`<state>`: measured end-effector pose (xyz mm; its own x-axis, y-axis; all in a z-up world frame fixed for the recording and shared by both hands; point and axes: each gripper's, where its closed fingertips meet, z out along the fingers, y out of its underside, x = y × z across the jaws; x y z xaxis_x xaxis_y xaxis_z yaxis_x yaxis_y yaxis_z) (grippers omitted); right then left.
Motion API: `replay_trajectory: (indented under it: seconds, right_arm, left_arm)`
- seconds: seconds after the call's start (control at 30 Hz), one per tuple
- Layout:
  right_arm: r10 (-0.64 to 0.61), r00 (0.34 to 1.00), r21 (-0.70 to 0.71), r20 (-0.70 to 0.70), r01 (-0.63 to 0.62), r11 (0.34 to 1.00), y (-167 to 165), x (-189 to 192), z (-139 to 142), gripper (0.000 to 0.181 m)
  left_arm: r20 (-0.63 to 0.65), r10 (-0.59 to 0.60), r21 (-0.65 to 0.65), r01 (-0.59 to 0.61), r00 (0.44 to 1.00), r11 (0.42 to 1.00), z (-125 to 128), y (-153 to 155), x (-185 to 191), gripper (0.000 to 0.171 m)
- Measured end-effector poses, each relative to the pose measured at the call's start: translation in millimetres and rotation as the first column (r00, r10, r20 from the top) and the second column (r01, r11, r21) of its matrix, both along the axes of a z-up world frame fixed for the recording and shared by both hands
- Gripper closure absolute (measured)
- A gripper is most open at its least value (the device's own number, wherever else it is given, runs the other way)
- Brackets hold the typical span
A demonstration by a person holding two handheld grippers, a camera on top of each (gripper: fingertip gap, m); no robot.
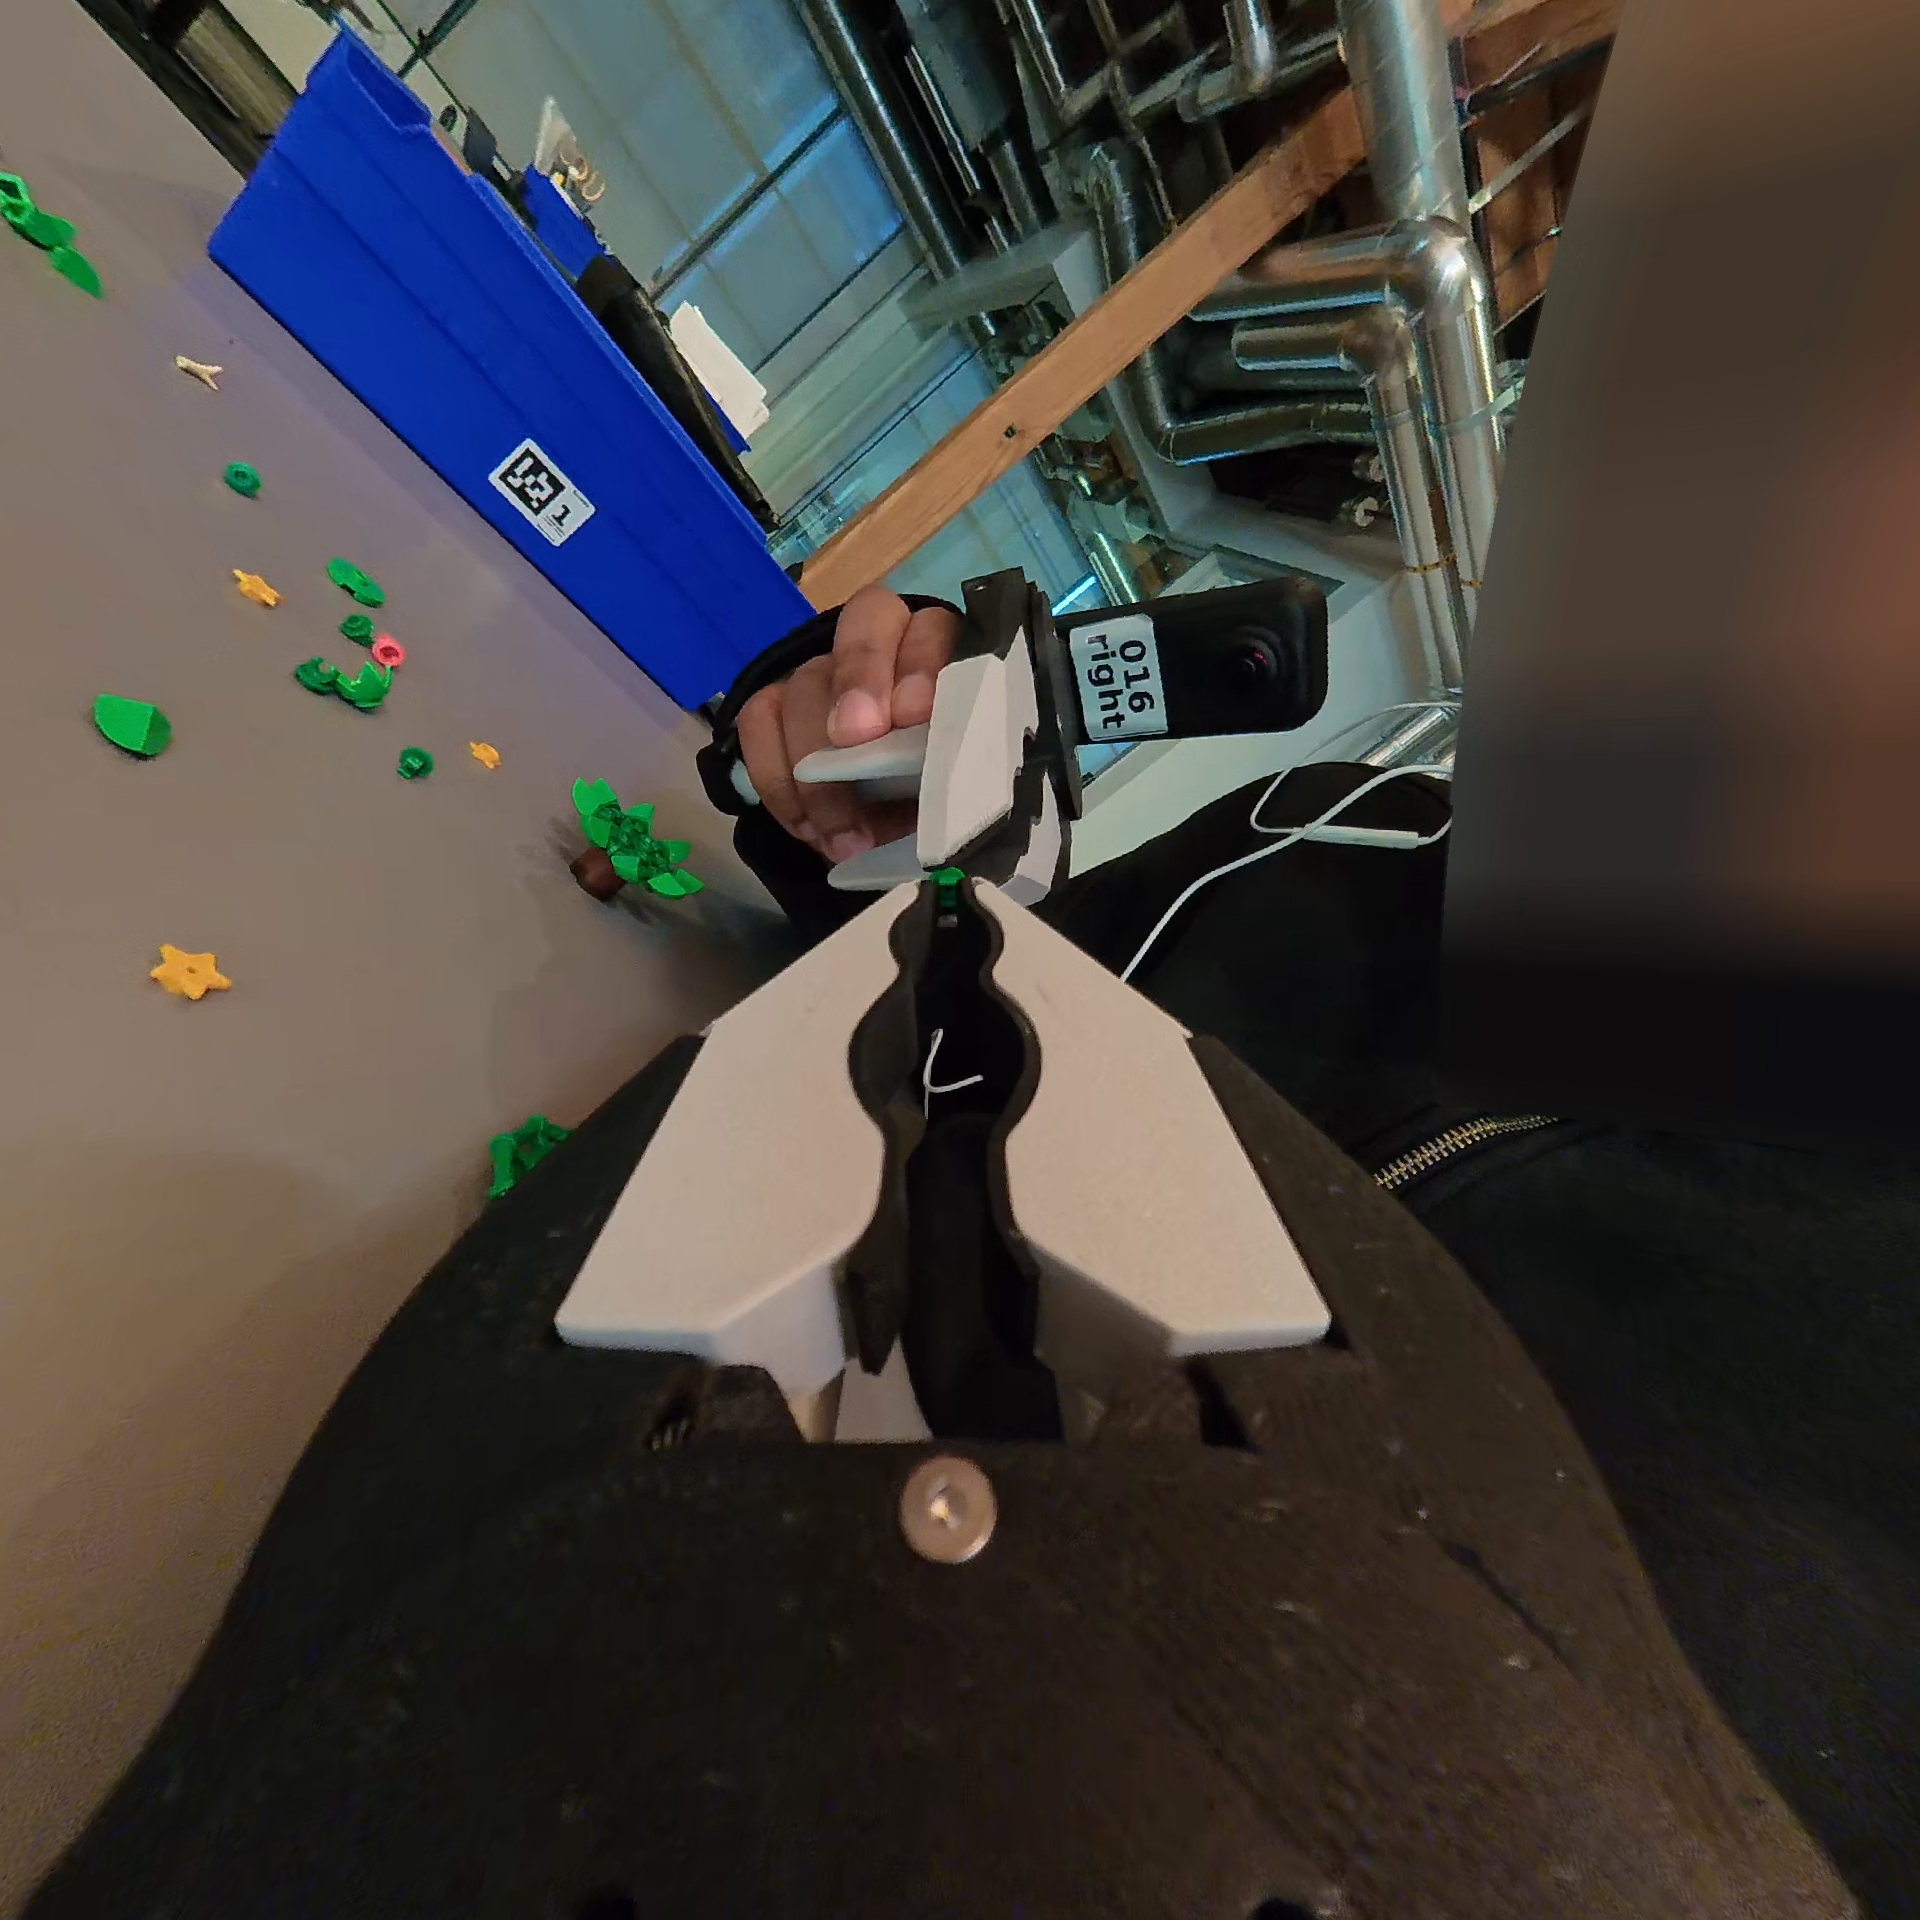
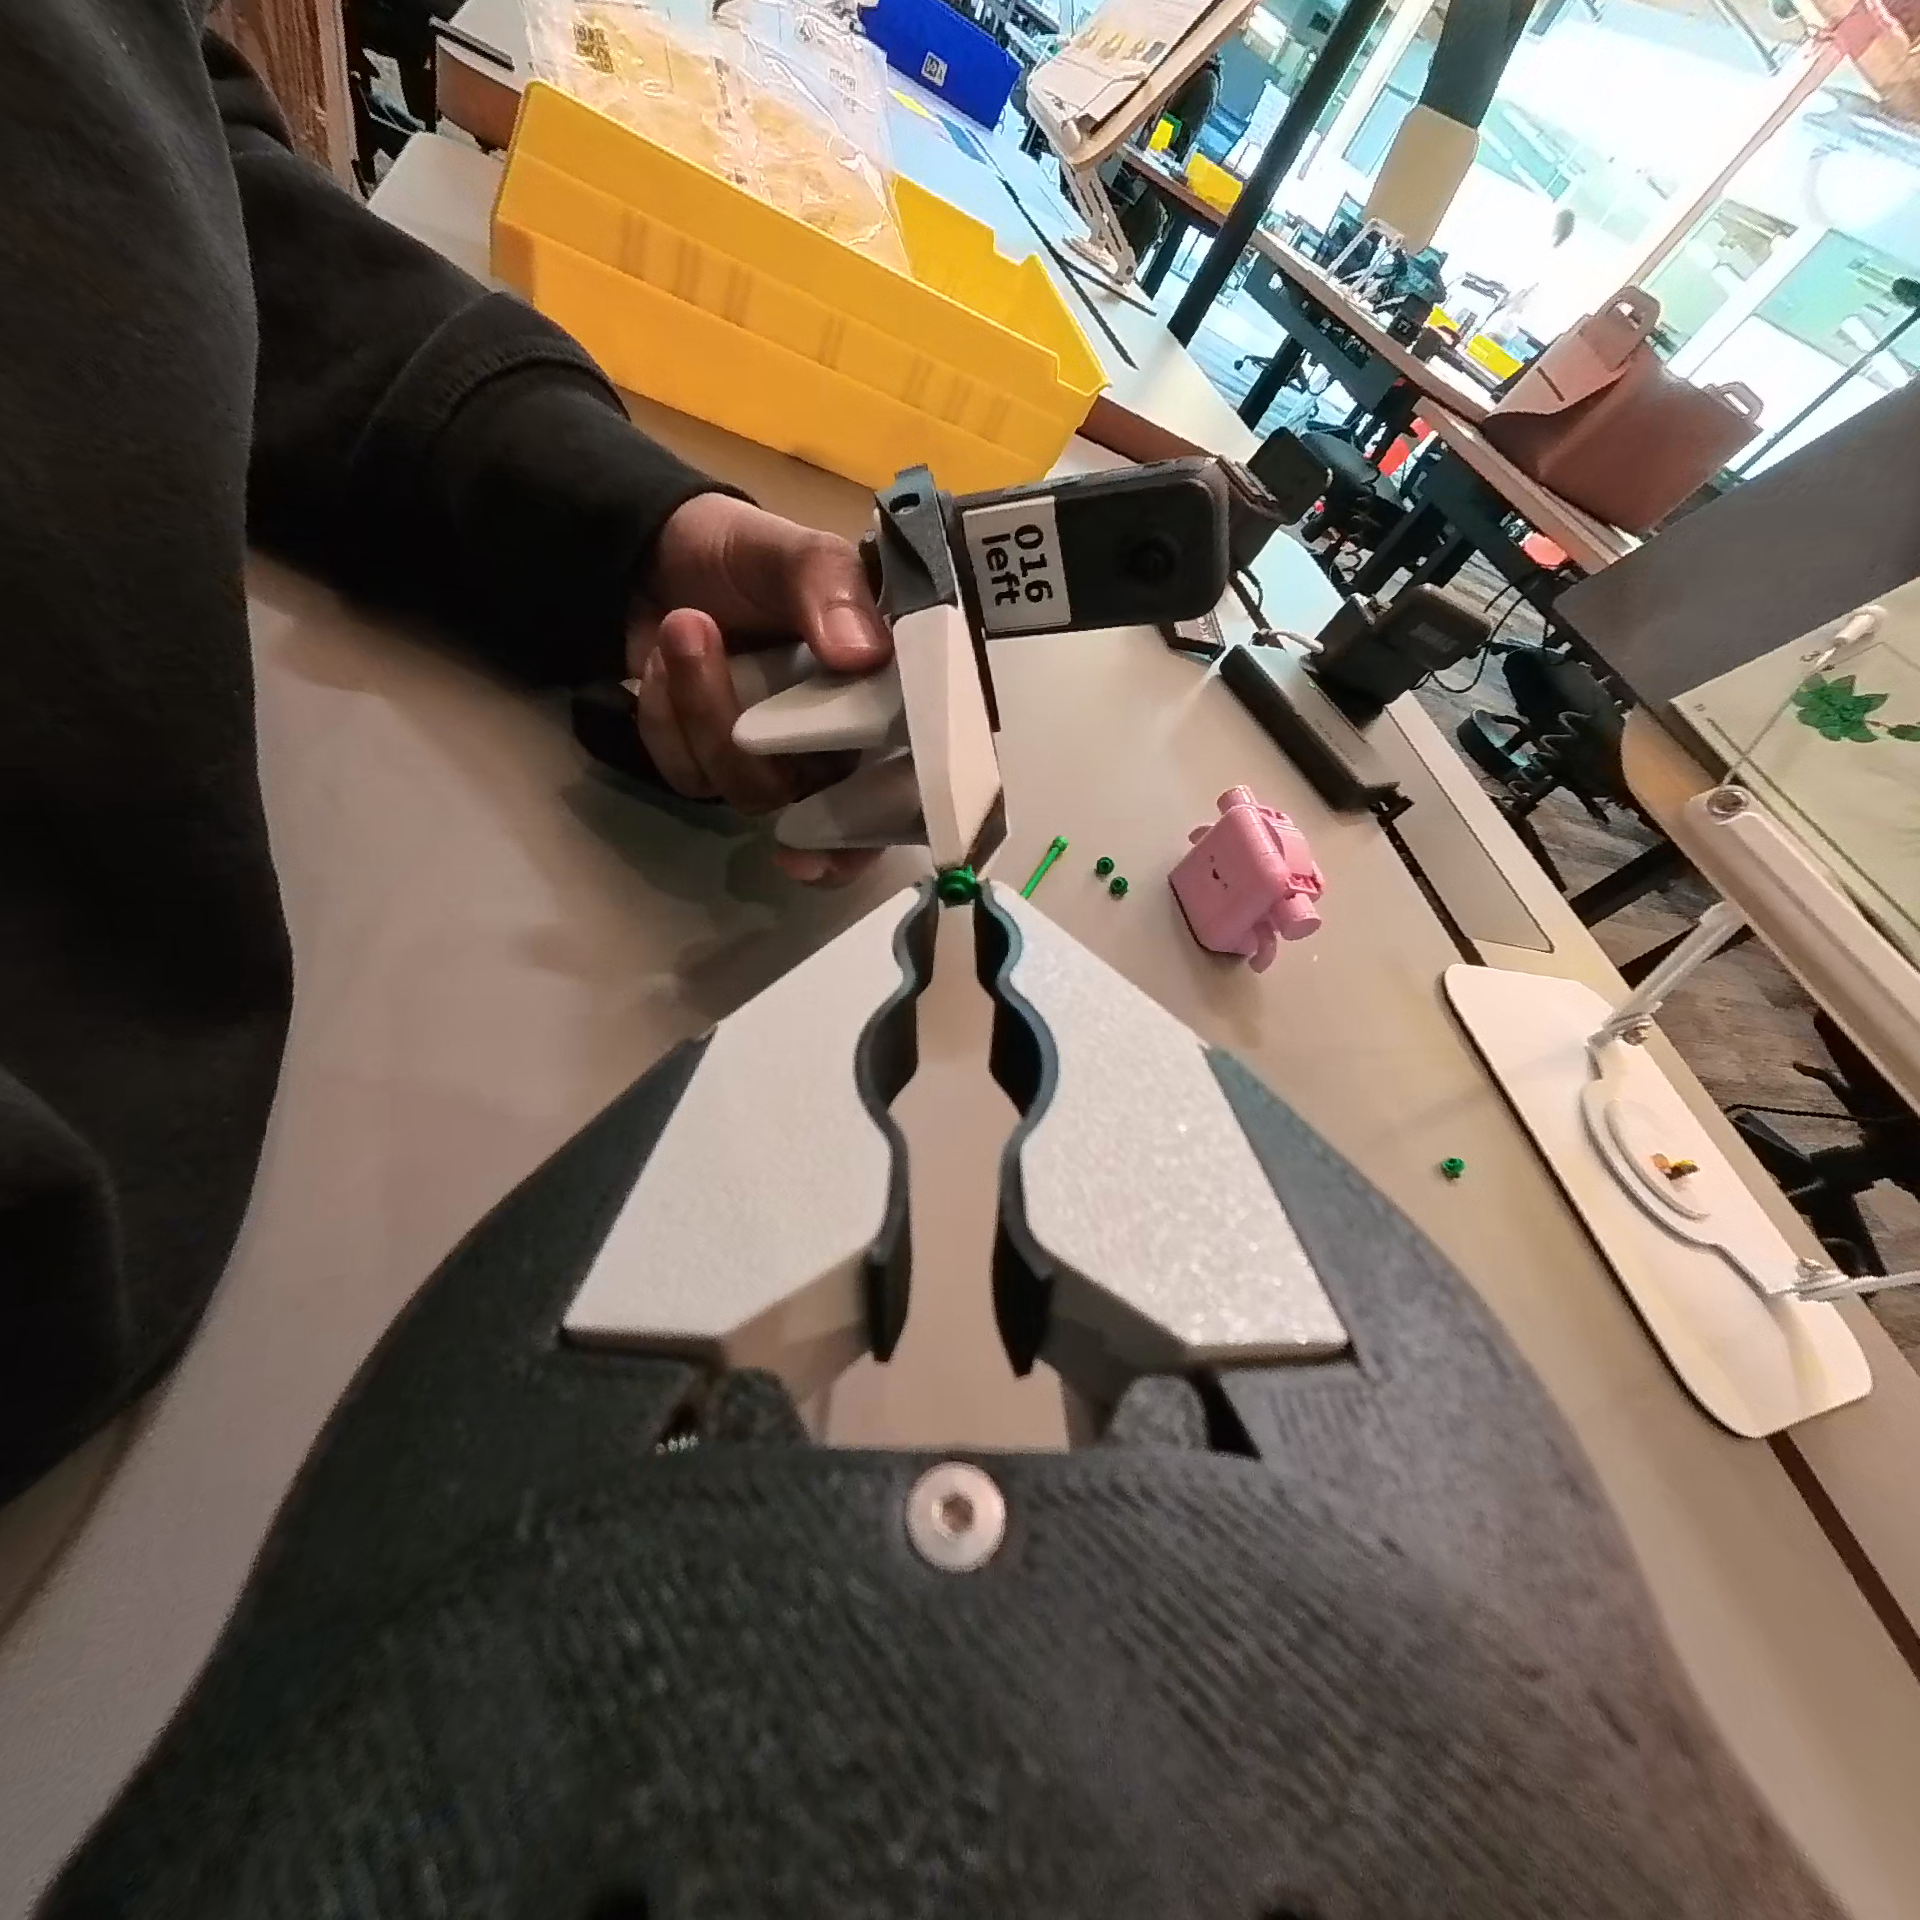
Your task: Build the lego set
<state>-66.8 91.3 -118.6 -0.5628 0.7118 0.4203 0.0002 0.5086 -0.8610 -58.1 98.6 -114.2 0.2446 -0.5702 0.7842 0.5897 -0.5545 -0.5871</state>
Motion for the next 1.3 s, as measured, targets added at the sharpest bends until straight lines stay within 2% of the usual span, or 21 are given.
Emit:
replay_trajectory:
  seconds: [0.3,0.8,0.9,1.0,1.13,1.3]
  right_arm:
    - [0.007,1.0,-0.002,0.0,-0.007,1.0,-1,1,0,0.176]
    - [-0.042,0.999,-0.026,-0.005,0.041,0.999,8,-4,2,0.169]
    - [-0.033,0.999,-0.095,-0.019,0.031,0.995,9,-2,11,0.169]
    - [-0.028,0.999,-0.263,-0.039,0.016,0.965,17,1,32,0.166]
    - [-0.175,0.984,-0.422,0.013,0.164,0.892,63,-7,40,0.166]
    - [-0.394,0.9,-0.43,0.188,0.435,0.791,126,-16,23,0.164]
  left_arm:
    - [-0.002,-0.011,-0.003,0.011,1.0,1.0,0,-1,1,0.171]
    - [0.017,0.063,0.019,-0.063,0.998,0.998,5,3,-14,0.171]
    - [0.006,0.086,0.031,-0.086,0.996,0.996,7,4,-17,0.171]
    - [-0.007,0.139,0.053,-0.138,0.99,0.989,10,5,-28,0.171]
    - [-0.002,0.217,0.078,-0.216,0.976,0.973,16,5,-45,0.171]
    - [-0.026,0.258,0.086,-0.255,0.966,0.963,16,5,-53,0.171]
